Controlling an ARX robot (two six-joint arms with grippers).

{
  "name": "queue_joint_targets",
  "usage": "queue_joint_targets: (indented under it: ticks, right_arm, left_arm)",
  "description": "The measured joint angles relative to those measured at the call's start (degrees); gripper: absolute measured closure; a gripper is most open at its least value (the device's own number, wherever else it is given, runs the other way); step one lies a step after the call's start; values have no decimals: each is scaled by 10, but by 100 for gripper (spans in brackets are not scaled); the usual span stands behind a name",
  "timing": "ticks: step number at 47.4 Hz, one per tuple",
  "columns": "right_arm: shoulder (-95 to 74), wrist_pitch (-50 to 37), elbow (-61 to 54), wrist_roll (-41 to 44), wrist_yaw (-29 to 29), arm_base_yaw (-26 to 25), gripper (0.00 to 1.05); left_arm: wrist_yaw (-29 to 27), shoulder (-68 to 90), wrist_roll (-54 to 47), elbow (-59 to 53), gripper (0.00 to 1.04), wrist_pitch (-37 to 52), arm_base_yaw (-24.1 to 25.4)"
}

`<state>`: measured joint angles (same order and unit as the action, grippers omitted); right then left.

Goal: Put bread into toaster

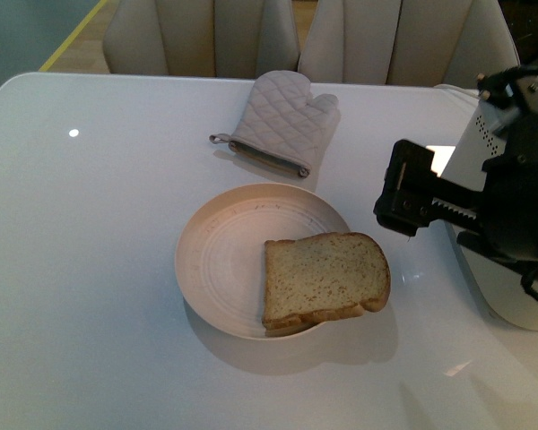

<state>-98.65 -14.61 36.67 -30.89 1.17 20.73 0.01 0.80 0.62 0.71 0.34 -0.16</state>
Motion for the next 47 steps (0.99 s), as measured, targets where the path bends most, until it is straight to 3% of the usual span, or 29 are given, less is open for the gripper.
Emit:
queue_joint_targets:
  ticks: [11,26,38,47]
  right_arm:
    - [-127,-59,34,-91,-59,-10,9]
    - [-234,-104,72,-155,-92,-16,9]
    - [-270,-106,110,-173,-105,-17,9]
    - [-286,-104,125,-182,-102,-15,35]
  left_arm:
    - [0,-4,0,0,102,-2,0]
    - [0,-4,0,0,101,-2,0]
    - [0,-4,0,0,65,-2,0]
    - [0,-4,0,0,38,-2,0]
